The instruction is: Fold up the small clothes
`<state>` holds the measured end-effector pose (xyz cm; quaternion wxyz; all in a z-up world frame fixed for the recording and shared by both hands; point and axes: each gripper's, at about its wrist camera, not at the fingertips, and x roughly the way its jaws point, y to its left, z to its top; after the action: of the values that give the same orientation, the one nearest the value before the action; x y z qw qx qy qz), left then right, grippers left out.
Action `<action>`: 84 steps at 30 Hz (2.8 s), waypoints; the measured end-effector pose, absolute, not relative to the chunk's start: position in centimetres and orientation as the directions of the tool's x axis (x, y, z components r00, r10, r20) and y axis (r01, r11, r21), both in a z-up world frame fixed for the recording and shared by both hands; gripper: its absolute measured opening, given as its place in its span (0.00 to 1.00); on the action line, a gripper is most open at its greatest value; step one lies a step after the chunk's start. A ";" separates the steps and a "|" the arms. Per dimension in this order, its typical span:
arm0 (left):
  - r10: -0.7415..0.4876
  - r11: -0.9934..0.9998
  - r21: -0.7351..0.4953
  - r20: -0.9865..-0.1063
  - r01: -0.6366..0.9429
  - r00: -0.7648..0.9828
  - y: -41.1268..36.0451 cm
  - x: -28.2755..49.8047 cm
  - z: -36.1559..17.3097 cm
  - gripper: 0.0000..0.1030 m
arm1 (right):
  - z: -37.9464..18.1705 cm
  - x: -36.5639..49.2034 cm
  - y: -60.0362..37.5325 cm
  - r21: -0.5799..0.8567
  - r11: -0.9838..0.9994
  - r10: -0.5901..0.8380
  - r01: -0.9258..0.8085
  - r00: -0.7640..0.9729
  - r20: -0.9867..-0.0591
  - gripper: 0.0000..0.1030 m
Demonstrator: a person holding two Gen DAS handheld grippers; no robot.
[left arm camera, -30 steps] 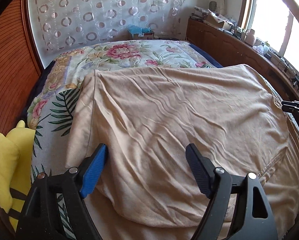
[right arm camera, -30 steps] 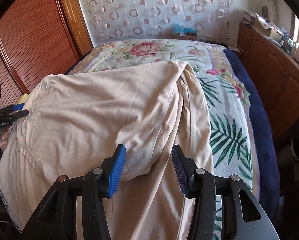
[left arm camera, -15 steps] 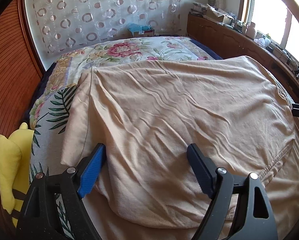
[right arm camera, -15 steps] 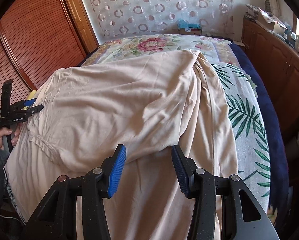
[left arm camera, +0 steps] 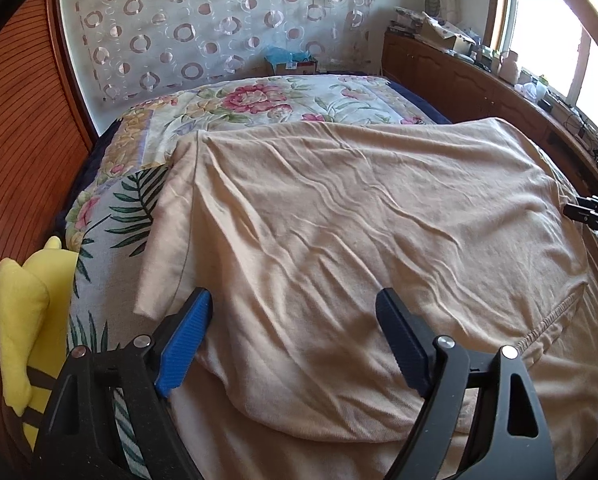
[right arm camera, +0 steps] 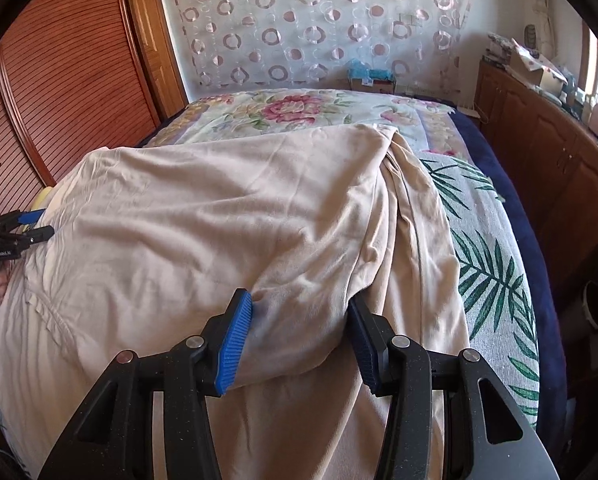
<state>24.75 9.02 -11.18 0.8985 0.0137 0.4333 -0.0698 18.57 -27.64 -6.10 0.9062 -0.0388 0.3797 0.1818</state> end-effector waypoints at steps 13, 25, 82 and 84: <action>-0.097 0.994 -0.105 -0.800 0.020 0.592 11.5 19.9 -11.5 0.40 | -5.9 18.5 -27.9 0.055 0.929 0.296 -0.366 0.644 -0.705 0.48; -0.095 0.995 -0.068 -0.801 0.067 0.591 10.3 22.5 -10.9 0.05 | -5.8 18.7 -28.4 0.081 0.932 0.303 -0.352 0.641 -0.705 0.33; -0.111 0.994 -0.097 -0.725 0.059 0.679 8.0 1.7 -9.3 0.04 | -6.5 1.5 -37.0 0.163 0.934 0.344 -0.318 0.682 -0.645 0.11; -0.097 0.995 -0.083 -0.718 0.053 0.690 7.9 1.4 -9.0 0.03 | -6.1 0.5 -37.4 0.146 0.939 0.331 -0.312 0.700 -0.633 0.11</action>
<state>1.37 7.85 -8.97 0.9187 -0.0277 0.3918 -0.0409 0.45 -37.36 -6.14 0.9218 0.0138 0.3459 0.1746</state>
